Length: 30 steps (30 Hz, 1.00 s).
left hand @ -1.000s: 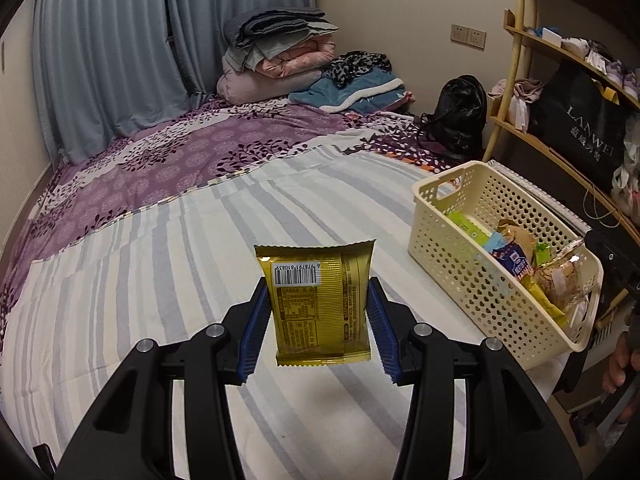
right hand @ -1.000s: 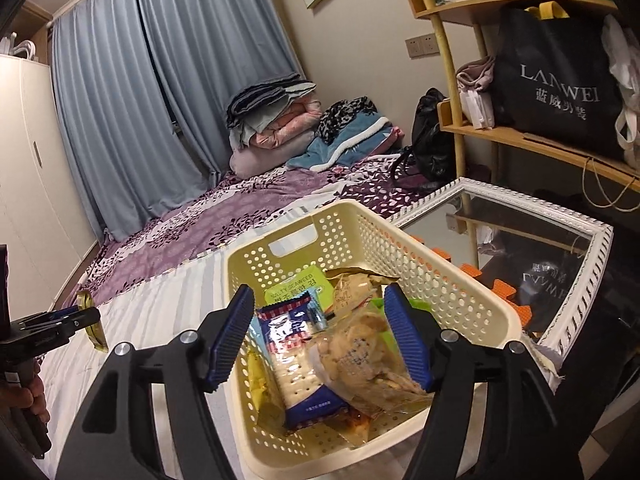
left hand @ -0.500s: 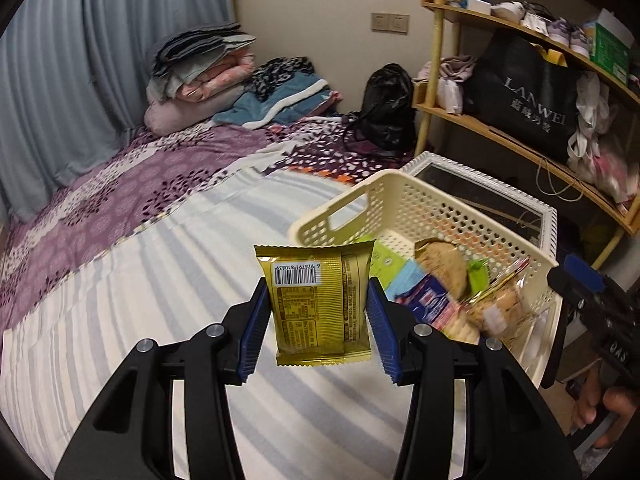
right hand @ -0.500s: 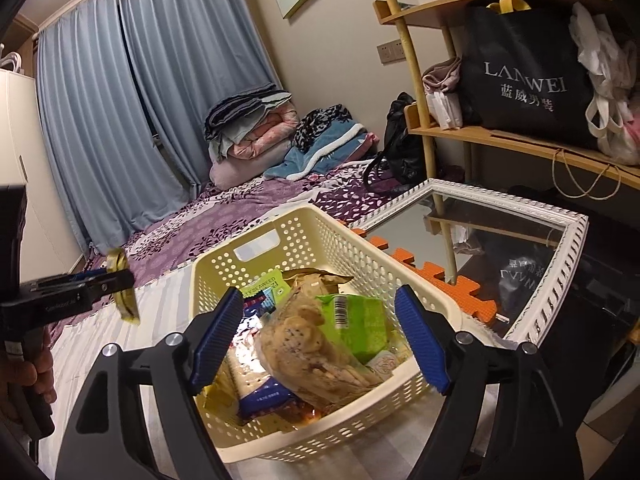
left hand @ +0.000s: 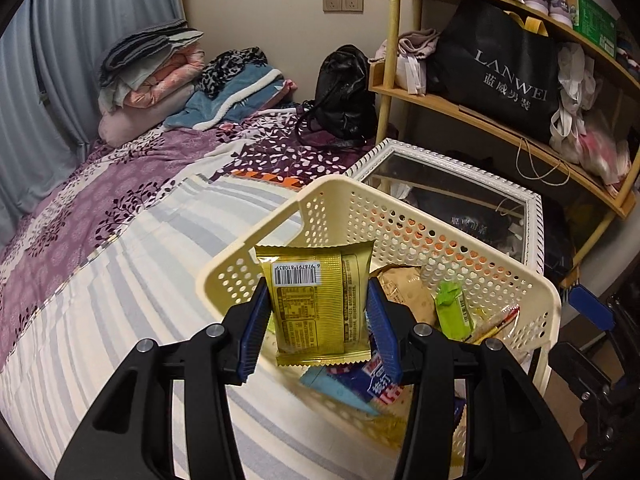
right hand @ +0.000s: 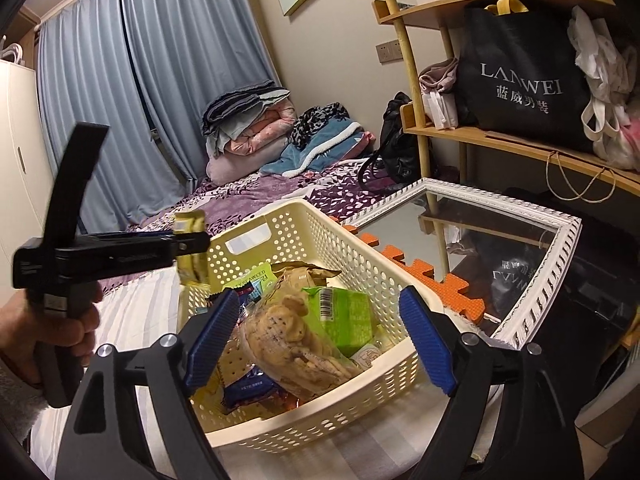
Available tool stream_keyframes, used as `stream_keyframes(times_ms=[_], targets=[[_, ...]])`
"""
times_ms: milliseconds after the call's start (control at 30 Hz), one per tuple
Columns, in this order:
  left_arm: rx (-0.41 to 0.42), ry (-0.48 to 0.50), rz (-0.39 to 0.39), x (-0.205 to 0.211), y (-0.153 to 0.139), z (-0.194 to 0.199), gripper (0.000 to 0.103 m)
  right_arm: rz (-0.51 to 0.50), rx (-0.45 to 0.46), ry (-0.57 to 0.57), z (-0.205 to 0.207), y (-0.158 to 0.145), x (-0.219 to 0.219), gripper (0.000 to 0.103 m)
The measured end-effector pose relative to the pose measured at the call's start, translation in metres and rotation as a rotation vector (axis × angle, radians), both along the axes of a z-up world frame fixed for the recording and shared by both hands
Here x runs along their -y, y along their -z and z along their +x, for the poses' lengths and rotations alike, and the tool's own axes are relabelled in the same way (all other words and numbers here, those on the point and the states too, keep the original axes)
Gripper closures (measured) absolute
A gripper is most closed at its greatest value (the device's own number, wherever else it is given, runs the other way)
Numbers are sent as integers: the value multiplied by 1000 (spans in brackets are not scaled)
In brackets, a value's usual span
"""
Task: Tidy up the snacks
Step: 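Release the yellow packet into the basket with the right tool while the left holds its packet, then lower the yellow packet into the basket and open the left tool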
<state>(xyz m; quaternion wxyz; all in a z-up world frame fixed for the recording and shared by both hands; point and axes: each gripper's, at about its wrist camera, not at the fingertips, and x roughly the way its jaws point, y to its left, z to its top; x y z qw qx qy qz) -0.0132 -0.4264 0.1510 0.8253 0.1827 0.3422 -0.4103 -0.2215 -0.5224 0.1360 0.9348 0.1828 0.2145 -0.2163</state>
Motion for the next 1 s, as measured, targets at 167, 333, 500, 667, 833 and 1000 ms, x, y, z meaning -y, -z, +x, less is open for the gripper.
stream_keyframes(times_ms=[167,333,500,667,833,1000], targets=[[-6,17,19,13,8,1,54,1,4,-2,1,-1,2,21],[-6,22,23,17,10,2,54,2,3,-1,1,-1,3,21],[-7,25,23,18,10,3,53,1,3,-1,1,-1,2,21],[-7,24,24,18,11,3,48,0,3,-1,1,-2,2,21],[22,19,20,19,9,-2,19,-4,4,0,1,-3,4,21],[52,0,31,15,5,-5,8,-10,6,1,0,-6,3,18]])
